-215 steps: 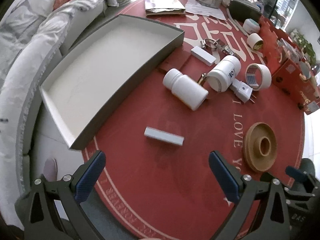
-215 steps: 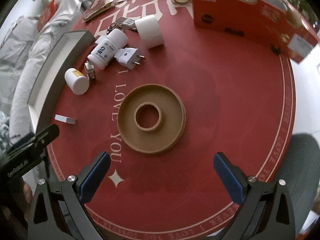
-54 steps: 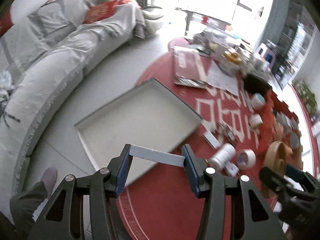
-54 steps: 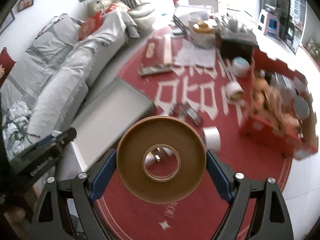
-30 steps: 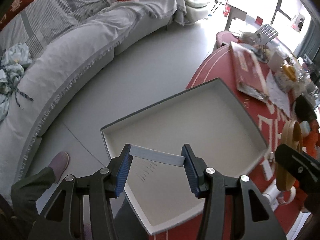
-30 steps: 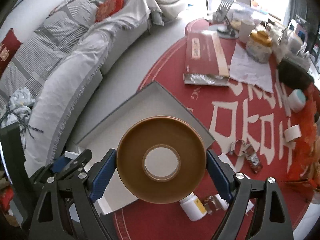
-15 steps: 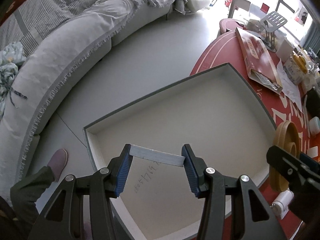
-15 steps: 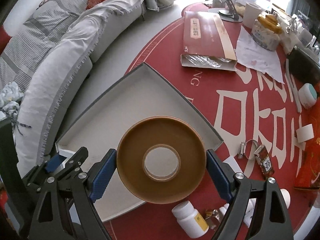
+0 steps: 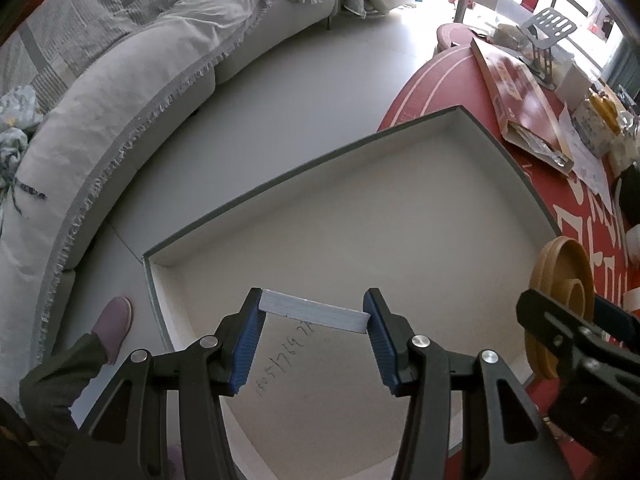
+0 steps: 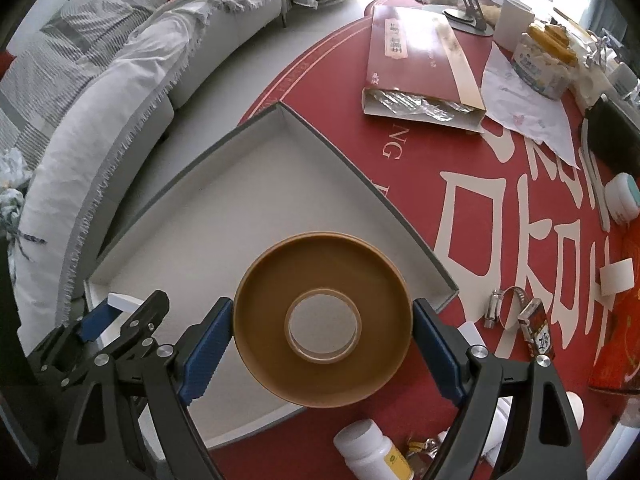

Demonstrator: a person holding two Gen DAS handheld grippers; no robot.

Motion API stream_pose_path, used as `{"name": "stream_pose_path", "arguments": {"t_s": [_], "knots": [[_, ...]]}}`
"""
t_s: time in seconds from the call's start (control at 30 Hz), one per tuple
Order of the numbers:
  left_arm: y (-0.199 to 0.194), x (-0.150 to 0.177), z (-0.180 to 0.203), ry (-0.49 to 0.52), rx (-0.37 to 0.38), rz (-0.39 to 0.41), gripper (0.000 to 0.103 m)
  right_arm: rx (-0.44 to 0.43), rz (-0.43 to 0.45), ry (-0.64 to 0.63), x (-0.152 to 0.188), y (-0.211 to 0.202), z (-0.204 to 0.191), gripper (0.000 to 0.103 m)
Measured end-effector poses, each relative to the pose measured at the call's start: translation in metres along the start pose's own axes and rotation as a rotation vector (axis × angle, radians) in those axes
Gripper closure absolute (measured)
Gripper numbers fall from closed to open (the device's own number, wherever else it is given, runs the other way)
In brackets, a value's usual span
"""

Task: Organize rigid objects
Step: 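Open both tools to drop the block and ring tray into the lid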

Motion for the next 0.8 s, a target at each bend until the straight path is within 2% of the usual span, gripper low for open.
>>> {"name": "stream_pose_path", "arguments": {"t_s": [0.17,0.23,0.27,0.3,0.33,0.37,0.47,0.63,0.8], "knots": [[0.006,0.002,0.005,0.019,0.015,-0.008,0.048,0.018,-0.013,-0.005,-0.001,0.007,0.002,0.015],[0.007,0.003,0.006,0.020,0.031,-0.002,0.040,0.023,-0.018,-0.007,0.000,0.009,0.003,0.015],[0.007,0.003,0.007,0.019,0.038,0.006,0.027,0.020,-0.017,-0.006,0.000,0.009,0.003,0.014],[0.006,0.004,0.007,0.017,0.041,0.013,0.019,0.018,-0.019,-0.007,0.000,0.009,0.003,0.008],[0.005,0.004,0.006,0.014,0.045,0.023,0.019,0.020,-0.016,-0.005,-0.001,0.009,0.004,0.002],[0.005,0.005,0.007,0.011,0.055,0.023,0.018,0.014,-0.001,-0.004,-0.001,0.006,0.005,0.000],[0.009,0.005,0.007,0.002,0.096,-0.006,0.014,0.021,0.026,-0.018,-0.001,-0.001,0.004,0.001],[0.002,0.010,0.007,-0.011,0.099,-0.012,0.013,0.067,0.105,-0.040,0.001,-0.025,0.011,0.001],[-0.018,0.022,0.014,0.019,0.134,0.012,0.010,0.067,0.155,0.022,0.029,-0.055,0.049,0.001]]}}
Point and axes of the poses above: each gripper's, at about its wrist camera, not at the fingertips, and y roughly the way its jaws point, z to its right, x to its underside, the point moved 4 cm from there along y, roughly the way its jaws point, and after that the axes turned 13 degrees about y, right-handed, at the moved point
